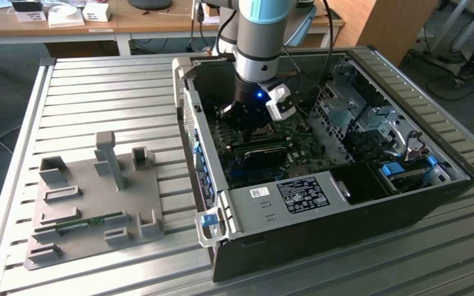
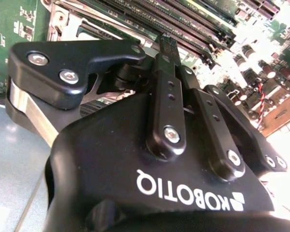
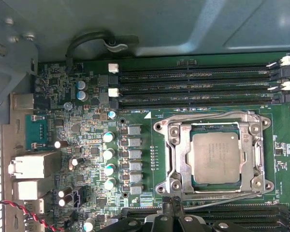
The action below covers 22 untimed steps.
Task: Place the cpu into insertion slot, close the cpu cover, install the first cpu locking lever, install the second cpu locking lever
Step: 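Install the second cpu locking lever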
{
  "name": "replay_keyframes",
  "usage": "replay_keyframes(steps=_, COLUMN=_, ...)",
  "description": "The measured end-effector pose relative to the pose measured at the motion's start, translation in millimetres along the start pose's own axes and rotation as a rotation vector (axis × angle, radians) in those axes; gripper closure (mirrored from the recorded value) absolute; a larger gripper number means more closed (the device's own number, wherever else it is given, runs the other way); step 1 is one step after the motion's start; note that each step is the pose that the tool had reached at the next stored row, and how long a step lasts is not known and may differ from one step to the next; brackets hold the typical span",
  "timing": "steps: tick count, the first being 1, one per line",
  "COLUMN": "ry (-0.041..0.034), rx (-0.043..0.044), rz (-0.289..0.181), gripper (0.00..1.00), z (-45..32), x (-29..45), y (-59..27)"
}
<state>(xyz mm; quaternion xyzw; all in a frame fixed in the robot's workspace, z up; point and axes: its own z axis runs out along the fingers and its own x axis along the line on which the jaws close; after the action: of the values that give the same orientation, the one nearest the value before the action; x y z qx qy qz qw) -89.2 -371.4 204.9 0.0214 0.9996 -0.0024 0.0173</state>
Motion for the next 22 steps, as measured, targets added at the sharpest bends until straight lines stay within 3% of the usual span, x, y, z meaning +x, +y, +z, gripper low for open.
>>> replay_keyframes(steps=11, ry=0.0001, rx=-0.0037, rz=0.000, gripper=0.89, z=1.0, x=3.4, y=0.1)
replay_keyframes(steps=22, ry=0.0013, rx=-0.0386, rz=0.001, gripper=0.89, z=2.1, x=3.5, y=0.5)
